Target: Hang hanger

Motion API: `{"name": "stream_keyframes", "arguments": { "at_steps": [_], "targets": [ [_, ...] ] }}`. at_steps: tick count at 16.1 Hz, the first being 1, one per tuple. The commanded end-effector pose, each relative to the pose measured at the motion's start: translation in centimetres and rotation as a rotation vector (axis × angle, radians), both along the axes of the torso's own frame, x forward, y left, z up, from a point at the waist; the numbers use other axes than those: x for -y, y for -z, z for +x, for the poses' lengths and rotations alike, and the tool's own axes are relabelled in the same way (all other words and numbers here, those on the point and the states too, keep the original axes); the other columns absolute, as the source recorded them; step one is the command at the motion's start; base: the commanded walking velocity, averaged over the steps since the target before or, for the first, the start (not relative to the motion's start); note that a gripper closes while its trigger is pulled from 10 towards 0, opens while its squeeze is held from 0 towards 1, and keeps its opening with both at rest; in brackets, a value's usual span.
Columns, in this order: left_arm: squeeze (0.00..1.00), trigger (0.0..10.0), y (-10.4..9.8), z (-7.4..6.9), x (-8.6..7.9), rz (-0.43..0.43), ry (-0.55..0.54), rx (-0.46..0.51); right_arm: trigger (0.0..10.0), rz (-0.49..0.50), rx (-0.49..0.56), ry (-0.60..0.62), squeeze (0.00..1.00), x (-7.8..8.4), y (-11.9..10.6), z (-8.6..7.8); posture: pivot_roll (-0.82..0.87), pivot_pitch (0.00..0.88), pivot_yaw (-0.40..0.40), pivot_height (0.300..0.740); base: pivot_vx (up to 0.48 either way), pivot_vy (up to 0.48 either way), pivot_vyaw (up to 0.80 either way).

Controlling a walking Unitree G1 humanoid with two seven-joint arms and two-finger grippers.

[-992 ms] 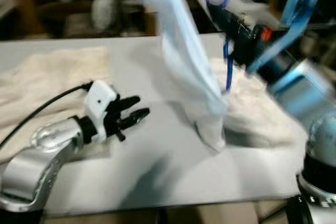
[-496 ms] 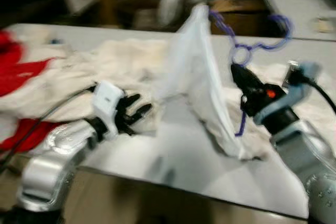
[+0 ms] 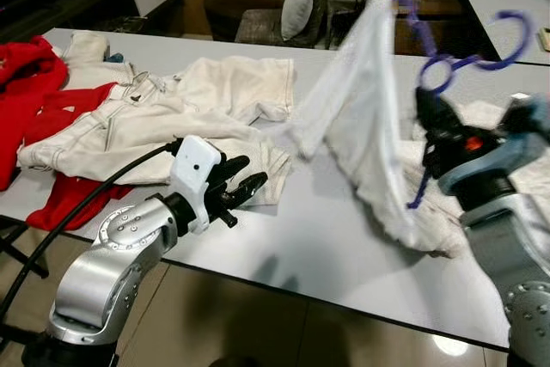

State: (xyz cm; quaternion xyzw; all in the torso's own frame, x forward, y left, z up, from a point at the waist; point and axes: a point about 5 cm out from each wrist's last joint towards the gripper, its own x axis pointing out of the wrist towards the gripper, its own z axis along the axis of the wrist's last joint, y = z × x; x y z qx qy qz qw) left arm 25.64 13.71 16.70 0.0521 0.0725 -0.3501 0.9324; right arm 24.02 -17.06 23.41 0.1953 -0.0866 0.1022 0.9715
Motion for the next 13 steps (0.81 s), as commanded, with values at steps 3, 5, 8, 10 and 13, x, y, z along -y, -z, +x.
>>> {"name": "stream_keyframes", "arguments": {
  "at_steps": [3, 5, 8, 10, 13],
  "targets": [
    [0.00, 10.0, -0.3, -0.1, 0.0, -0.026, -0.034, 0.021, 10.0, -0.007, 0.090, -0.074, 0.00, -0.8, -1.9, -0.1, -0.12, 0.039, 0.028, 0.740, 0.000, 0.000, 0.00],
    [0.00, 10.0, -0.2, -0.3, 0.2, -0.043, -0.049, 0.024, 10.0, -0.049, 0.085, -0.094, 0.00, -0.8, -2.0, 0.1, -0.12, 0.041, 0.003, 0.740, 0.000, 0.000, 0.00],
    [0.00, 10.0, -0.1, -0.8, 0.8, -0.066, -0.062, 0.028, 10.0, -0.047, 0.059, -0.150, 0.00, -0.8, -2.0, 0.2, -0.14, 0.045, -0.035, 0.740, 0.000, 0.000, 0.00],
    [0.00, 10.0, -0.1, -0.9, 0.9, -0.072, -0.061, 0.031, 10.0, -0.044, 0.050, -0.155, 0.00, -0.8, -1.9, 0.2, -0.14, 0.045, -0.035, 0.740, -0.293, 0.000, 0.00],
    [0.00, 10.0, -0.3, -0.8, 1.0, -0.072, -0.063, 0.038, 10.0, -0.048, 0.022, -0.183, 0.00, -1.0, -1.7, 0.3, -0.14, 0.045, -0.032, 0.740, -0.304, 0.000, 0.00]
  ]
}}
